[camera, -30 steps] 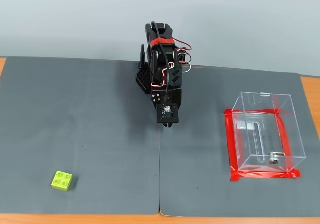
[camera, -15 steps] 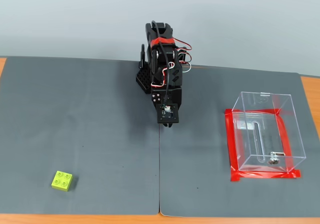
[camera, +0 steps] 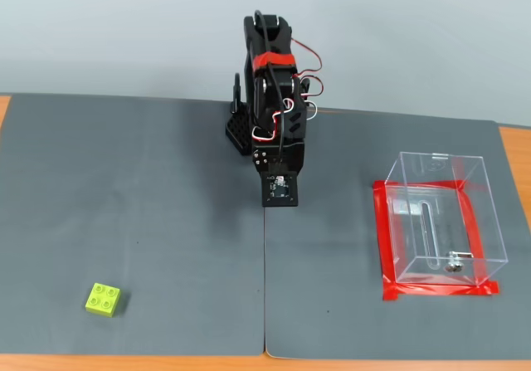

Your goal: Pick the green lego block and place it into the transparent box

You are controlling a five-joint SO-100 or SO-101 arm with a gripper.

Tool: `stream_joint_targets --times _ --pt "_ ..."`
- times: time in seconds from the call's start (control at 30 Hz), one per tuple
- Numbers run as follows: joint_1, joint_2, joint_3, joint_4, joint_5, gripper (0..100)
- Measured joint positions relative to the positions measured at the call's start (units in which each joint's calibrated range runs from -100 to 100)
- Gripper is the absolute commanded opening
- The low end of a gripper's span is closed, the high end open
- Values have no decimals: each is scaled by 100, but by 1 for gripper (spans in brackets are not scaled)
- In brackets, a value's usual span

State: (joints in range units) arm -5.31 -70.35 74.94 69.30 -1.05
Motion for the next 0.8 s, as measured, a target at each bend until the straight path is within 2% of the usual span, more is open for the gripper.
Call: stream_joint_targets --times 0.17,0.53,0.8 --pt "450 1240 -1015 -165 -10 2" --pt "2167 4155 -3053 -1310 10 2" --pt "2926 5888 -4410 -1891 371 2"
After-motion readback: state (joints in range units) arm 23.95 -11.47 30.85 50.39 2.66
